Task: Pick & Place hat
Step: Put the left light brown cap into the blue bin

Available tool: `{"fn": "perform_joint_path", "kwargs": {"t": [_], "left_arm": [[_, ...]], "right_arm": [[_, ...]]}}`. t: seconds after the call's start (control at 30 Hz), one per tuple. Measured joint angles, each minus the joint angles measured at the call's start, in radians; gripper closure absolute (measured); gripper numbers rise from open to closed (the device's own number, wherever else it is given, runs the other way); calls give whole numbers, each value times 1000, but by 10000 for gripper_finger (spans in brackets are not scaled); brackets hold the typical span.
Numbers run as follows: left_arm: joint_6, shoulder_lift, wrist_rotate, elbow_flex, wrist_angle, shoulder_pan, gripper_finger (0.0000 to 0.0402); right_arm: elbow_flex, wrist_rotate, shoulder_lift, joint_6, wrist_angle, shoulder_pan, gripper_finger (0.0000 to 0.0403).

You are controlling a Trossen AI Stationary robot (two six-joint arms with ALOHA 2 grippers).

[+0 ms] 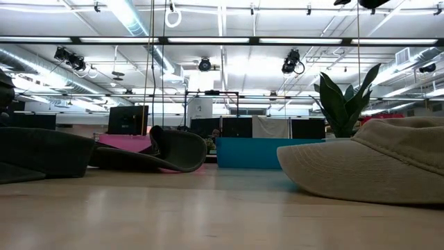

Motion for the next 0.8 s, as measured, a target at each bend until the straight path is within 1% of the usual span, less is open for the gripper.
{"fn": "perform_joint_path", "kwargs": {"t": [0.1, 0.2, 0.33, 0.63, 0.7, 0.8], "left_arm": [[-2, 0, -8, 0, -22, 0, 229], [-3, 0, -40, 0, -49, 0, 224], [-33, 0, -87, 0, -125, 0, 223], [-57, 0, -130, 0, -212, 0, 223], [-63, 0, -148, 0, -215, 0, 223], [-75, 0, -158, 0, -220, 2, 223]], "right_arm": [[0, 0, -26, -71, -108, -2, 402], [0, -7, -41, -116, -180, -2, 402], [0, -6, -58, -137, -197, -2, 402], [0, 28, -69, -144, -209, -13, 403], [5, 35, -70, -161, -248, -13, 403], [43, 35, -68, -229, -371, -13, 403]]}}
